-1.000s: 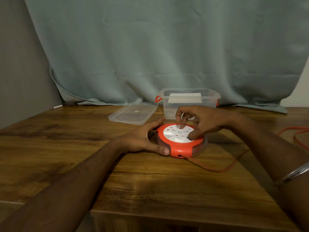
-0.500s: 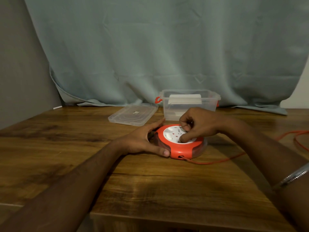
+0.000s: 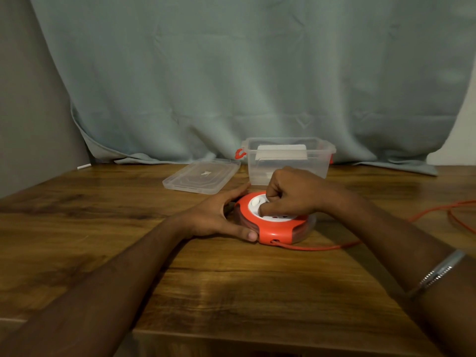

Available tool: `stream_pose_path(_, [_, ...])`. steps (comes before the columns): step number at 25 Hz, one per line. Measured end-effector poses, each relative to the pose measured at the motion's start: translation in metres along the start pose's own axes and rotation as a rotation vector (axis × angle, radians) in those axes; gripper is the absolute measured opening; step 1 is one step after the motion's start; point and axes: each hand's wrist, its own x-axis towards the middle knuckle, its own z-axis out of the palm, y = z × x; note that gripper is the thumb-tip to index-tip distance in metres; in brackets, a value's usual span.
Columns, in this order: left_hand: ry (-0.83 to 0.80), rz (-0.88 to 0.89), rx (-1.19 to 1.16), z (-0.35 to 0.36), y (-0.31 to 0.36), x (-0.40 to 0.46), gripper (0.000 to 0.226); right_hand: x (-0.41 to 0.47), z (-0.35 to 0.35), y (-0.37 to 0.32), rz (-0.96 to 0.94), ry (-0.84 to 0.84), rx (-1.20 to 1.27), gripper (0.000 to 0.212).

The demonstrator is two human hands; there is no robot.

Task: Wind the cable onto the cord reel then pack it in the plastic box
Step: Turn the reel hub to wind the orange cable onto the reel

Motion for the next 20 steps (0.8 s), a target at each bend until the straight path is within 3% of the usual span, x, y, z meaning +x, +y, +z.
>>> stream_pose_path(4, [0.008,-0.011,0.001,0.0,-0.002,0.0,0.135,0.002,0.004,0.001,0.002,0.037,-0.012,0.052])
stream_pose_path(9, [0.005,-0.023,0.004,0.0,-0.001,0.0,0.141,-0.001,-0.006,0.007,0.047,0.003,0.07,0.017])
stream_pose_path(15, [-0.008,-0.034,-0.002,0.0,0.0,0.0,0.139,-0.003,-0.016,0.019,0.044,-0.177,0.189,0.03])
stream_pose_path(20, [-0.009,-0.038,-0.006,-0.001,0.001,-0.001,0.14,-0.004,-0.021,0.029,0.064,-0.193,0.303,0.033])
